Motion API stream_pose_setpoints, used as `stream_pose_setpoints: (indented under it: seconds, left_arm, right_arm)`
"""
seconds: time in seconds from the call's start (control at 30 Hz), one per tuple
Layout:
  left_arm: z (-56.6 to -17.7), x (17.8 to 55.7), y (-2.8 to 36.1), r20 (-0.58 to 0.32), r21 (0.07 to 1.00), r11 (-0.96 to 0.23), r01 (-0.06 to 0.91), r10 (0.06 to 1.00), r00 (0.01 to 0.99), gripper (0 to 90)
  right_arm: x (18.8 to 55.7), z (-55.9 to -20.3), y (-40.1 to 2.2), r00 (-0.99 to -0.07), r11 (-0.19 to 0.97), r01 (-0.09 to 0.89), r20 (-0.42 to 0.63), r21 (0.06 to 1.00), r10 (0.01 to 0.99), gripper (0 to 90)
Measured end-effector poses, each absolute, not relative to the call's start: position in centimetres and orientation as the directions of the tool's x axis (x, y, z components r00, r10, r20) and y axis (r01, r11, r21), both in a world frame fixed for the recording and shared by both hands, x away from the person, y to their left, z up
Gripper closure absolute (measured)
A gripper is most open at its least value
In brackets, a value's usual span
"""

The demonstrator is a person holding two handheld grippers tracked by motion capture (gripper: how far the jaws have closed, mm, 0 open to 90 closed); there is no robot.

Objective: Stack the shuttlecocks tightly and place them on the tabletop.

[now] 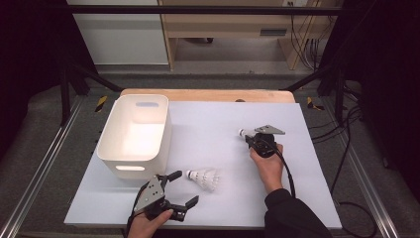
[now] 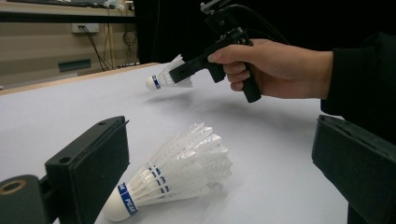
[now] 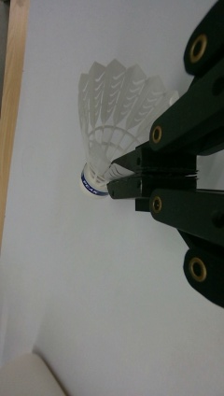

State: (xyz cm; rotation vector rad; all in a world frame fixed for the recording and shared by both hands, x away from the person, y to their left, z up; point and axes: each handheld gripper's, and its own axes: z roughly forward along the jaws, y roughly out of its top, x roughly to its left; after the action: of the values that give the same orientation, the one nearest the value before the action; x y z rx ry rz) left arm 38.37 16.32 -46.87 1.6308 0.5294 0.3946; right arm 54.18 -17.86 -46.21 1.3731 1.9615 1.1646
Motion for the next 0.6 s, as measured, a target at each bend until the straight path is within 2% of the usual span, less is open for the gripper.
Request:
stream_pose_setpoints:
  seconds: [0.4,0.6]
  left_arm:
    - [-46.8,38.4,16.4,-0.048,0.991,-0.075,0.107,0.557,0.829,3.9]
    - [-46.8,38.4,16.5,-0.055,0.992,-0.067,0.111,0.559,0.827,3.9]
  right_arm:
    - [51.2,-43.6,-17.7,-0.467,0.115,0.506,0.159,0.854,0.87,89.4]
    - [49.4,-43.2,-17.8,-0.501,0.126,0.493,0.163,0.861,0.85,89.3]
